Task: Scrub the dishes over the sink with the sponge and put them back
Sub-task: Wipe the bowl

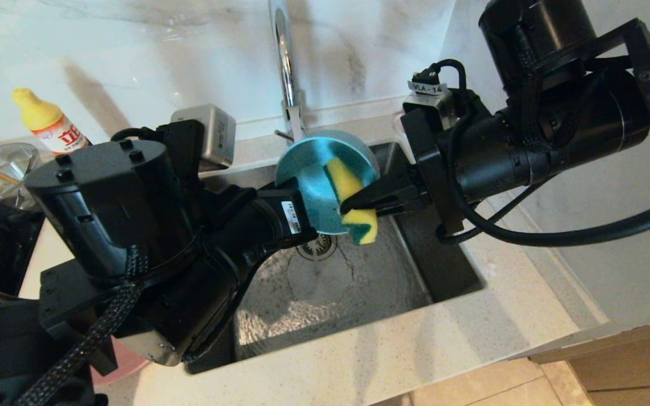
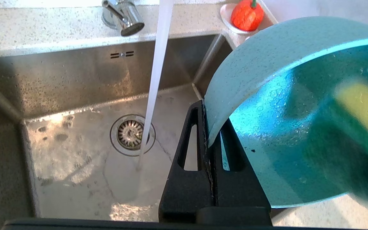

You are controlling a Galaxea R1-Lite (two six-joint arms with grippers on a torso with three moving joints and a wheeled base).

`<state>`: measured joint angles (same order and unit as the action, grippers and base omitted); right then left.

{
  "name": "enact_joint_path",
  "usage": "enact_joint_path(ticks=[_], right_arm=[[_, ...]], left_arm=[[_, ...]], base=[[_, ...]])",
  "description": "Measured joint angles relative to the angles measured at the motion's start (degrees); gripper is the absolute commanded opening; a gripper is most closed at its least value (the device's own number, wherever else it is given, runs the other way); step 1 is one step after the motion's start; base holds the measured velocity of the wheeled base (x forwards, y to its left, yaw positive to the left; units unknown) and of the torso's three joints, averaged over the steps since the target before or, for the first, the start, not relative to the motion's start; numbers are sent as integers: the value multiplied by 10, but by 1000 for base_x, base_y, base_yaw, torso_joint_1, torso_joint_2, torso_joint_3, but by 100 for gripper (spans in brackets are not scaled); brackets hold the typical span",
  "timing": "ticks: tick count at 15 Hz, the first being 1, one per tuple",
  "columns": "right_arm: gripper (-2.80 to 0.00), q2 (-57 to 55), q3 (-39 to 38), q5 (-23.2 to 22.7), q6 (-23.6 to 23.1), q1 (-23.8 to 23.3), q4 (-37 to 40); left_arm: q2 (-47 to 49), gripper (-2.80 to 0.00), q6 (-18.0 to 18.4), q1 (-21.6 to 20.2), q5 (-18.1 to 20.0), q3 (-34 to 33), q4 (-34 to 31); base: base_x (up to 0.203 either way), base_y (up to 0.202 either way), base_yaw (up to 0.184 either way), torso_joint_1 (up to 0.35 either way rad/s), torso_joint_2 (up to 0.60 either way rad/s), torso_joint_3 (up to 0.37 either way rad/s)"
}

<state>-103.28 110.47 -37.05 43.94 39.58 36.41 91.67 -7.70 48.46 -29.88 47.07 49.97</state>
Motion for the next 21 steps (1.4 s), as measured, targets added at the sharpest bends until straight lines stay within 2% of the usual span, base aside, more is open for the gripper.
enact_joint_path(ticks=[13,21], right_arm=[[-280,-1,-1,0,17,-31,-11],[-280,4,1,-2,17,-41,-48]], left_arm=[[-29,-280,-1,1,6,-18,1],[-39,-280,24,32,42,-67,9]], base=[[0,0,0,0,0,0],[0,0,0,0,0,0]])
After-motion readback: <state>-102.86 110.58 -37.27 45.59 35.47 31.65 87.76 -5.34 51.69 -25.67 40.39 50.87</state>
